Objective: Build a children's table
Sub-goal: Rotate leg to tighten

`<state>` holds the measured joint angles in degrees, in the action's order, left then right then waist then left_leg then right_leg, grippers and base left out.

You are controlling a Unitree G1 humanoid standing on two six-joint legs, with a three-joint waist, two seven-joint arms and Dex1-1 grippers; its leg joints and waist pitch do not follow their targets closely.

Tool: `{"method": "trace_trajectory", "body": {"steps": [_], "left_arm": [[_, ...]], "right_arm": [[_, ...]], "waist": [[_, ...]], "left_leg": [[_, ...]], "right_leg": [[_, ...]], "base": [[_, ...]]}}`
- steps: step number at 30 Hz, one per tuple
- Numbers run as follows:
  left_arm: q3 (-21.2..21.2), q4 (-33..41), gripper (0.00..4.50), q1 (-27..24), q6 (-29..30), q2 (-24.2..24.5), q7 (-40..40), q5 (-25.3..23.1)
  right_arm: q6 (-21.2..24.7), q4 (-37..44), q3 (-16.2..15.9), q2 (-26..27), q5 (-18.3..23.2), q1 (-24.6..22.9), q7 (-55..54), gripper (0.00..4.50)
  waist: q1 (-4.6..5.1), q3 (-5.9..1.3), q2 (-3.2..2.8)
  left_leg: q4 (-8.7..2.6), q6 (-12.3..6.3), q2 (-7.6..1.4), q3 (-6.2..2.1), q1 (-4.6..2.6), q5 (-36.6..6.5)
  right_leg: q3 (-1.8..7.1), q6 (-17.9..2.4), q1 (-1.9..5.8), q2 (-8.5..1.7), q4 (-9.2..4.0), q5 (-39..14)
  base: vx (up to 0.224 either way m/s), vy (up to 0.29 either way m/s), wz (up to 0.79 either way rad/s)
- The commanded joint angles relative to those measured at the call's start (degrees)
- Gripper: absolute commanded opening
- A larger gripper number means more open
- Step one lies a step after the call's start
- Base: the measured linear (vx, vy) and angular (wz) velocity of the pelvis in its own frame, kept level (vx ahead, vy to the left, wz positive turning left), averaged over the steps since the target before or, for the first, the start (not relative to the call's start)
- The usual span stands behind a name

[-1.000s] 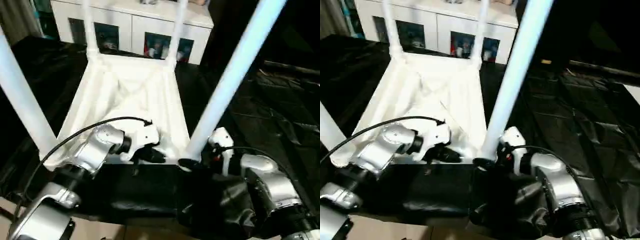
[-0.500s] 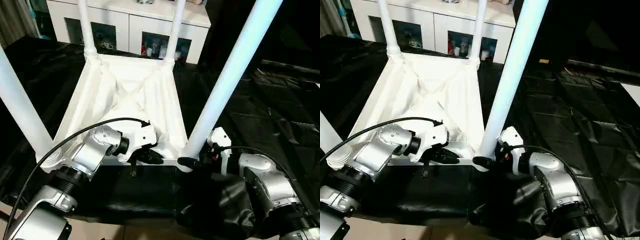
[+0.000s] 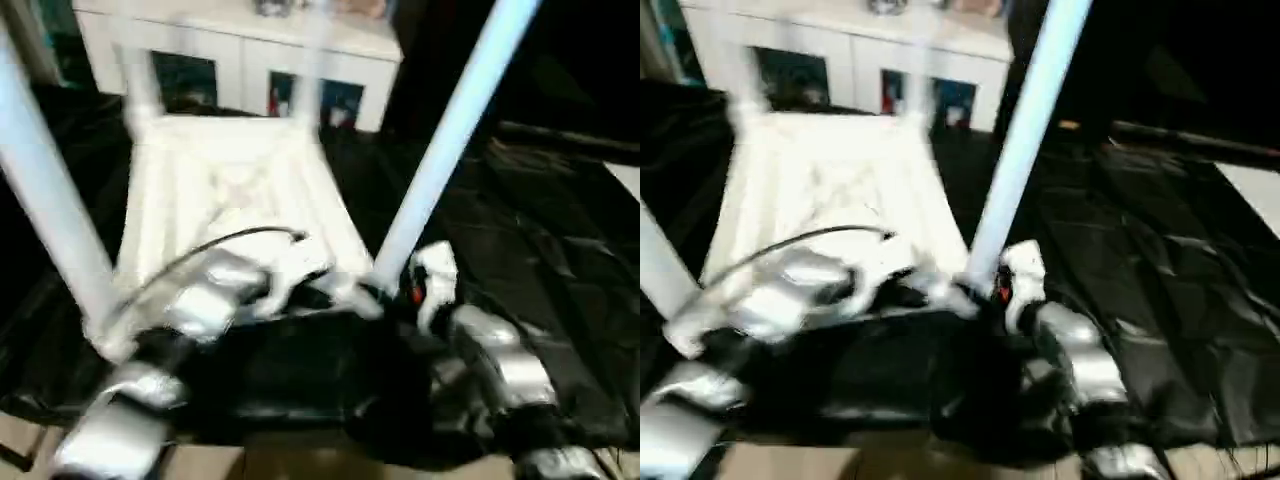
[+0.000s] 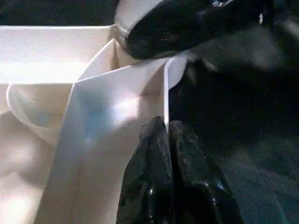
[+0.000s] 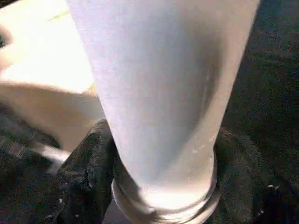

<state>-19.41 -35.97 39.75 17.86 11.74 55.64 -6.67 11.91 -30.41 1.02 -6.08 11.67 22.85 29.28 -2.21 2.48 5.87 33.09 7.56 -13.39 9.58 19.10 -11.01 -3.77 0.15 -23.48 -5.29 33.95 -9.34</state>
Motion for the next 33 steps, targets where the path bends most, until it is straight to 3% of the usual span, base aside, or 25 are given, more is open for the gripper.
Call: {"method": "trace_trajectory", "body": {"steps": [1,4,5,9,14,15,16,17,19,20,21,22,23,24,25,26,27,28,33], "left_arm": [[-1.2,-3.9,0.00,2.3,2.2,-4.9,-6.2,-0.6],[-0.9,-6.4,0.00,4.0,2.3,-7.0,-9.5,-1.3],[-1.0,-7.3,0.00,4.5,2.0,-7.6,-10.0,-1.9],[-1.7,-7.7,0.00,4.8,1.2,-8.3,-9.7,-2.9],[-3.6,-6.2,0.00,3.4,-1.5,-6.5,-5.3,-2.7],[-3.6,-6.2,0.00,3.4,-1.5,-6.5,-5.3,-2.7],[-3.9,-5.7,0.00,3.0,-2.2,-5.9,-4.4,-2.7],[-4.5,-4.1,0.00,2.0,-3.3,-4.5,-2.0,-2.4],[-4.8,-3.3,0.00,1.5,-4.0,-3.8,-0.8,-2.3],[-4.8,-3.3,0.00,1.5,-4.0,-3.8,-0.8,-2.3],[-5.2,-1.8,0.00,0.6,-5.0,-2.7,1.6,-1.9],[-5.8,-0.1,0.00,-0.5,-6.2,-1.4,4.9,-1.2],[-6.2,1.2,0.00,-1.4,-6.9,-0.5,7.6,-0.5],[-6.3,1.7,0.00,-1.7,-7.2,-0.2,8.6,-0.2],[-6.9,3.1,0.00,-2.7,-9.0,1.0,11.3,0.6],[-7.2,4.2,0.00,-3.4,-10.3,1.8,13.2,1.1],[-7.3,5.9,0.00,-4.2,-9.8,3.1,14.5,1.4],[-7.2,7.2,0.00,-4.9,-9.2,4.4,15.4,1.6],[-6.3,7.4,0.00,-5.6,-10.8,5.6,14.2,0.9]], "right_arm": [[0.9,-5.6,1.2,4.0,1.6,3.6,-8.2,2.62],[-0.3,-9.7,2.6,5.4,1.4,6.6,-13.3,2.62],[-0.9,-11.1,3.1,5.8,0.7,7.7,-14.4,2.62],[-2.0,-11.5,2.9,6.5,-0.2,8.9,-12.3,2.62],[-4.3,-7.6,-0.4,5.1,0.0,6.7,-3.1,2.62],[-4.3,-7.6,-0.4,5.1,0.0,6.7,-3.1,3.18],[-4.3,-6.3,-0.8,4.5,0.6,5.9,-1.5,3.32],[-2.8,-1.4,-2.8,2.1,1.0,3.2,2.4,3.34],[-2.0,1.4,-3.9,0.6,1.1,1.8,4.5,3.41],[-2.0,1.4,-3.9,0.6,1.1,1.8,4.5,3.66],[-1.1,6.3,-4.7,-2.1,1.9,-1.1,7.5,3.75],[-0.3,12.0,-5.0,-5.5,3.1,-4.5,11.3,3.75],[0.2,15.6,-5.0,-8.2,4.1,-7.0,14.1,3.75],[0.4,17.0,-5.0,-9.2,4.5,-7.9,15.2,3.75],[1.1,19.8,-4.5,-11.7,5.7,-10.1,17.5,3.75],[1.7,21.6,-3.9,-13.2,6.4,-11.7,19.2,3.75],[2.7,24.9,-3.1,-16.7,7.9,-14.9,22.9,3.75],[3.1,27.7,-2.8,-20.4,8.5,-18.3,26.3,3.75],[4.5,31.7,-0.5,-23.4,9.8,-23.8,27.0,3.75]], "waist": [[0.19,-2.63,-1.46],[0.11,-2.96,-1.60],[0.05,-2.94,-1.98],[-0.02,-3.10,-1.75],[-0.20,-3.27,-1.80],[-0.36,-3.32,-1.91],[-0.37,-3.42,-1.85],[-0.50,-3.41,-2.08],[-0.58,-3.44,-1.95],[-0.62,-3.37,-1.98],[-0.61,-3.35,-1.39],[-1.26,-3.27,-1.40],[-1.94,-2.89,-0.87],[-2.32,-2.91,-1.19],[-2.33,-2.88,-0.64],[-2.74,-2.87,-0.99],[-3.10,-2.83,-0.61],[-4.02,-2.69,-1.02],[-4.21,-2.82,-0.71]], "left_leg": [[-4.20,0.73,0.95,0.08,0.09,-22.9],[-4.30,0.35,0.96,-0.01,0.85,-20.5],[-4.30,0.12,0.95,0.07,0.91,-20.0],[-4.33,-0.49,0.90,0.25,1.18,-18.7],[-4.32,-1.11,0.71,0.45,1.34,-16.5],[-4.24,-1.54,0.63,0.58,1.26,-15.6],[-4.21,-1.75,0.60,0.64,1.34,-14.1],[-4.24,-2.19,0.53,0.61,1.30,-13.2],[-4.03,-3.37,0.52,0.81,1.44,-11.4],[-4.10,-3.36,0.53,0.80,1.42,-11.1],[-3.97,-3.55,0.56,1.04,1.28,-11.5],[-3.97,-3.89,0.53,1.03,1.18,-11.3],[-4.03,-4.76,0.27,1.16,1.10,-12.2],[-4.06,-4.87,0.17,1.15,0.91,-12.5],[-4.23,-4.87,0.08,1.15,1.15,-12.9],[-4.33,-4.65,-0.02,1.10,1.05,-13.3],[-4.31,-4.44,-0.11,1.15,0.85,-14.2],[-4.22,-4.38,-0.47,1.36,0.28,-14.9],[-4.31,-3.58,-0.07,1.25,1.20,-13.3]], "right_leg": [[0.99,-4.5,1.24,-1.87,-5.92,-32.7],[0.91,-4.8,1.82,-1.82,-5.51,-29.3],[1.03,-5.4,1.82,-1.75,-5.38,-27.5],[1.19,-6.7,2.16,-1.70,-4.99,-23.8],[1.41,-9.0,2.44,-1.68,-4.37,-18.6],[1.49,-9.7,2.51,-1.67,-4.26,-16.2],[1.55,-10.8,2.67,-1.68,-3.80,-13.5],[1.51,-11.4,2.97,-1.57,-3.70,-11.5],[1.68,-12.6,3.06,-1.54,-3.22,-7.8],[1.64,-12.7,3.12,-1.50,-3.23,-8.0],[1.64,-12.9,2.95,-1.58,-3.41,-9.5],[1.68,-12.0,3.24,-1.65,-3.61,-11.2],[1.87,-11.2,3.05,-1.87,-3.82,-13.2],[1.94,-10.9,2.91,-1.93,-3.83,-13.8],[1.85,-10.5,2.83,-1.87,-3.93,-15.1],[1.85,-10.0,2.76,-2.01,-3.91,-16.1],[1.81,-9.2,2.41,-2.07,-4.05,-17.9],[2.11,-9.2,2.05,-2.03,-4.01,-16.6],[1.98,-8.9,2.50,-1.97,-3.78,-15.1]], "base": [[0.000,0.000,0.00],[0.000,0.000,0.00],[0.000,0.000,0.00],[0.000,0.000,0.00],[0.000,0.000,0.00],[0.000,0.000,0.00],[0.000,0.000,0.00],[0.000,0.000,0.00],[0.000,0.000,0.00],[0.000,0.000,0.00],[0.000,0.000,0.00],[0.000,0.000,0.00],[0.000,0.000,0.00],[0.000,0.000,0.00],[0.000,0.000,0.00],[0.000,0.000,0.00],[0.000,0.000,0.00],[0.000,0.000,0.00],[0.000,0.000,0.00]]}}
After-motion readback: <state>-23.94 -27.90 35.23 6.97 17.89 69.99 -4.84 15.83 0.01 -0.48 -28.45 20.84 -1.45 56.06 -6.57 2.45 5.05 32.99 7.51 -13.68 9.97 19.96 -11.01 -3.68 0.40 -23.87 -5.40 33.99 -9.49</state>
